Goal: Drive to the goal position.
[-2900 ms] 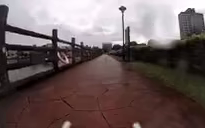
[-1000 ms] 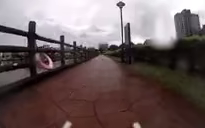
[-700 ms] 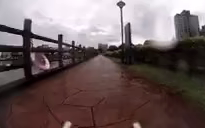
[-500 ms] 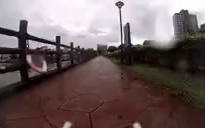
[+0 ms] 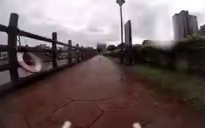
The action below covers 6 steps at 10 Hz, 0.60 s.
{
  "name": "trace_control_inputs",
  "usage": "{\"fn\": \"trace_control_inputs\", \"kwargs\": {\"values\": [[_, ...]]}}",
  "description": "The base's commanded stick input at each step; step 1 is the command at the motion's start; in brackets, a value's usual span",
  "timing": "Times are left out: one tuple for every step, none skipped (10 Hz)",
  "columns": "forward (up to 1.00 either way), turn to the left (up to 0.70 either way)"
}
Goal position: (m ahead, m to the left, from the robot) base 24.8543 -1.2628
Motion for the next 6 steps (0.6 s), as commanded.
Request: {"fn": "trace_control_inputs", "kwargs": {"values": [[0.5, 0.0], [0.5, 0.0], [0.5, 0.0], [0.5, 0.0], [0.5, 0.0], [0.5, 0.0]]}}
